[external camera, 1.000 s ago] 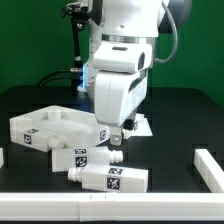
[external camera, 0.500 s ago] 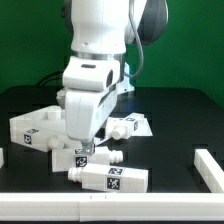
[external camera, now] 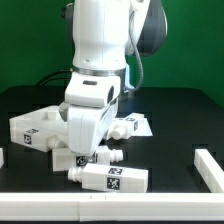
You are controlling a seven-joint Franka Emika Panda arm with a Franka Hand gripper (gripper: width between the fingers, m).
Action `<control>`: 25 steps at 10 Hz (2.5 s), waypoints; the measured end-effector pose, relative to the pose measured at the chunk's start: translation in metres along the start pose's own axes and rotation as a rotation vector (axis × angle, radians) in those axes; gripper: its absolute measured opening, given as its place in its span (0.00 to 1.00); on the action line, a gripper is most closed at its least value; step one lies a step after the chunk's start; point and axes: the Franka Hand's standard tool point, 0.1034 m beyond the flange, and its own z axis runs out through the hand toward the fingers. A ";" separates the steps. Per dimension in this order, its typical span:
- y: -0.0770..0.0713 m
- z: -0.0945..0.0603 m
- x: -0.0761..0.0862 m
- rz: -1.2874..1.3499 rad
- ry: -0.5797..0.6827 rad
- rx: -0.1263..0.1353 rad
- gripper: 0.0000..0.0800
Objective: Assemble desk
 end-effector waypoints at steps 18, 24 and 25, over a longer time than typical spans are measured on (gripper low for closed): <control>-0.035 -0.064 0.081 -0.419 0.020 -0.069 0.36; -0.091 -0.069 0.114 -0.736 0.020 -0.081 0.36; -0.091 -0.068 0.112 -0.773 0.013 -0.073 0.36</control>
Offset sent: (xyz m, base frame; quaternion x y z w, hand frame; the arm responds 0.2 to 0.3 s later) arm 0.0000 0.0000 0.0000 0.0000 0.0000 0.0000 1.0000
